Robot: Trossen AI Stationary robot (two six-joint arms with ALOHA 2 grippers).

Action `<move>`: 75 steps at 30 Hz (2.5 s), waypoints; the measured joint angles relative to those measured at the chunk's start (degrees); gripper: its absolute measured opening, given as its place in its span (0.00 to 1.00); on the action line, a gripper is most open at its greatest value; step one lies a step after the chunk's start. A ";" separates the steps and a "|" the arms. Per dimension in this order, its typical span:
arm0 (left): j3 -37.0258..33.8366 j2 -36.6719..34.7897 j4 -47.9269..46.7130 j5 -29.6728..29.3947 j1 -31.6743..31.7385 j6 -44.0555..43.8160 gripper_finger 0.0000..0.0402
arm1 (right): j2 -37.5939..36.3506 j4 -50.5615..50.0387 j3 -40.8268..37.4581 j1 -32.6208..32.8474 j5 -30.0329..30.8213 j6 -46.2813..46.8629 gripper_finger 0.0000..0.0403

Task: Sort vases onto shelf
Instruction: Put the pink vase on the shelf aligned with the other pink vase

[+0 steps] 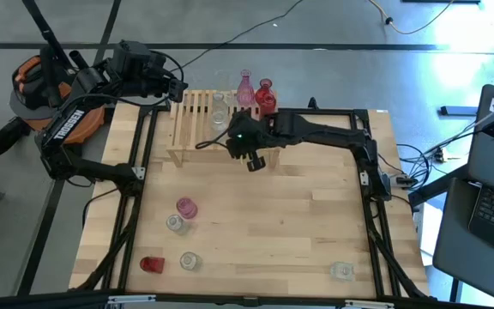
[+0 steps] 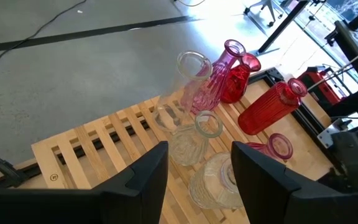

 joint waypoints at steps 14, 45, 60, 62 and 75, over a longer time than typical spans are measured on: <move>0.00 0.00 0.00 0.00 0.00 0.00 0.42 | 3.55 1.38 0.04 -0.72 10.25 -0.17 0.00; -0.02 0.00 0.02 0.00 0.00 0.00 0.42 | 4.76 3.86 2.64 -1.18 16.86 -4.74 0.00; 0.00 0.00 0.02 0.00 0.02 0.00 0.42 | 1.90 -8.56 5.64 0.71 17.51 6.38 0.00; -0.01 0.00 0.00 0.00 0.02 0.00 0.42 | 1.86 -8.24 4.47 0.73 16.88 6.54 0.00; 0.00 0.00 0.00 0.00 0.02 0.00 0.42 | 1.93 -2.13 -4.12 -3.15 15.37 5.07 0.00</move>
